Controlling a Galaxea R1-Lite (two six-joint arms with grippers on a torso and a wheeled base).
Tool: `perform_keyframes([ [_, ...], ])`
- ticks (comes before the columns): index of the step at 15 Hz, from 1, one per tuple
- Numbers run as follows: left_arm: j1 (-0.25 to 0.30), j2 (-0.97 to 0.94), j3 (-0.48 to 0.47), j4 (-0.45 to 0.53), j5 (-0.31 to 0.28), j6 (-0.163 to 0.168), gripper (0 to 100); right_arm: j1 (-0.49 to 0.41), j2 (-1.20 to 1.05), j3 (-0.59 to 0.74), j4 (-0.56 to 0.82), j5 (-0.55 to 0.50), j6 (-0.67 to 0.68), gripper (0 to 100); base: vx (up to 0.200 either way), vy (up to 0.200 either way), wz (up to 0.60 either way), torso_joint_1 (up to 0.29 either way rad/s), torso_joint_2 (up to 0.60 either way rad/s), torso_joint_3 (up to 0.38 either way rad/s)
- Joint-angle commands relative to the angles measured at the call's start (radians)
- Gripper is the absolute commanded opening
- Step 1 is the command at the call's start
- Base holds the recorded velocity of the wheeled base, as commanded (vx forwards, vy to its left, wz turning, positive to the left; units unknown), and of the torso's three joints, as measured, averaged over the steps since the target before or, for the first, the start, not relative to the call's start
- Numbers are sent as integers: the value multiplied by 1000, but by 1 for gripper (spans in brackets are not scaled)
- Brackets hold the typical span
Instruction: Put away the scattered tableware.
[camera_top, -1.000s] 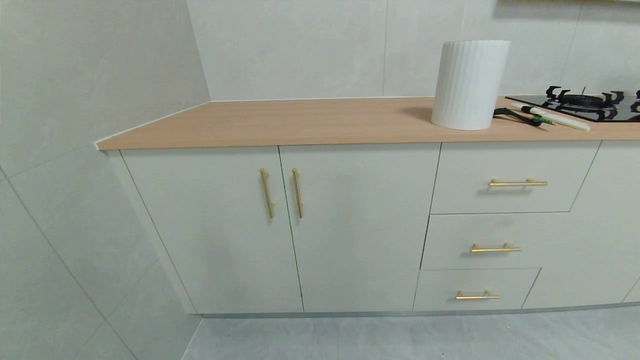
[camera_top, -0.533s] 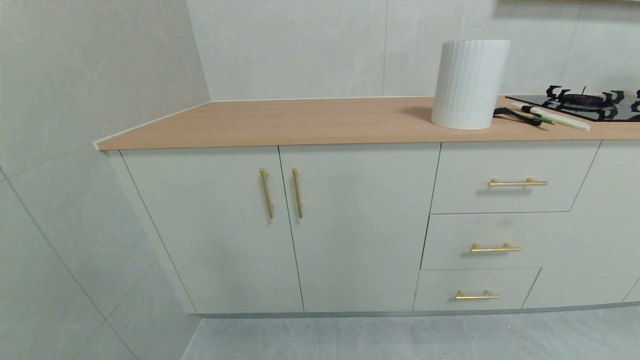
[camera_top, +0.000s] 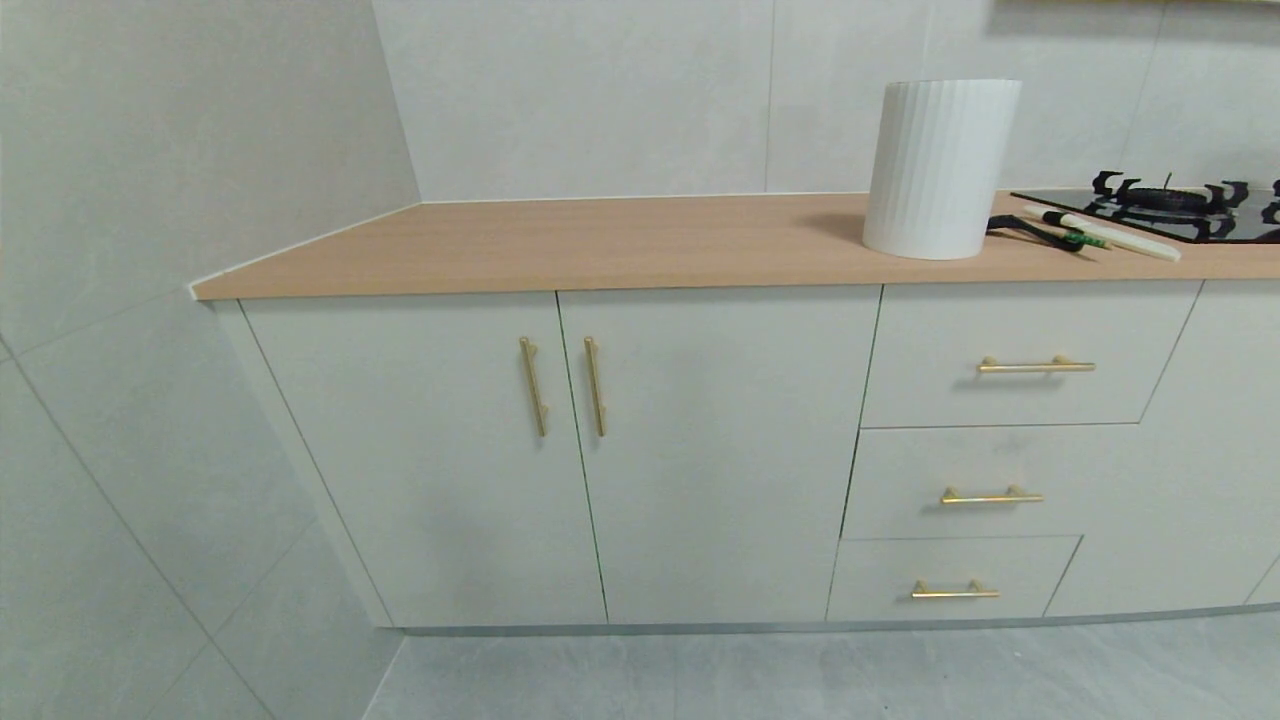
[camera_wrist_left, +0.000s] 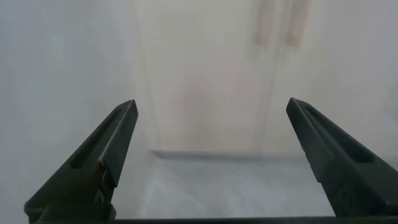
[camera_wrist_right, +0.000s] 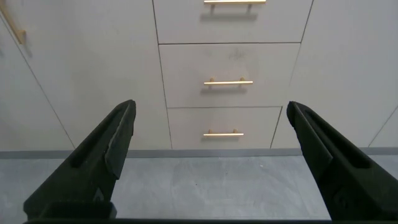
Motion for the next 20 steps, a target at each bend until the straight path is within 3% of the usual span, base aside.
perform_keyframes([
  [1, 0, -1, 2, 5, -8, -22, 100, 0, 2, 2, 5, 1, 1, 100, 0, 0, 0, 0, 0, 0],
  [4, 0, -1, 2, 4, -11, -8, 100, 0, 2, 2, 4, 1, 1, 100, 0, 0, 0, 0, 0, 0],
  [7, 0, -1, 2, 5, -11, -20, 100, 0, 2, 2, 4, 2, -2, 100, 0, 0, 0, 0, 0, 0],
  [17, 0, -1, 2, 5, -13, -12, 100, 5, 2, 2, 4, 14, 4, 100, 0, 0, 0, 0, 0, 0],
  [20, 0, -1, 2, 5, -13, -14, 100, 3, 2, 2, 4, 14, 5, 100, 0, -200, 0, 1, 1, 1],
])
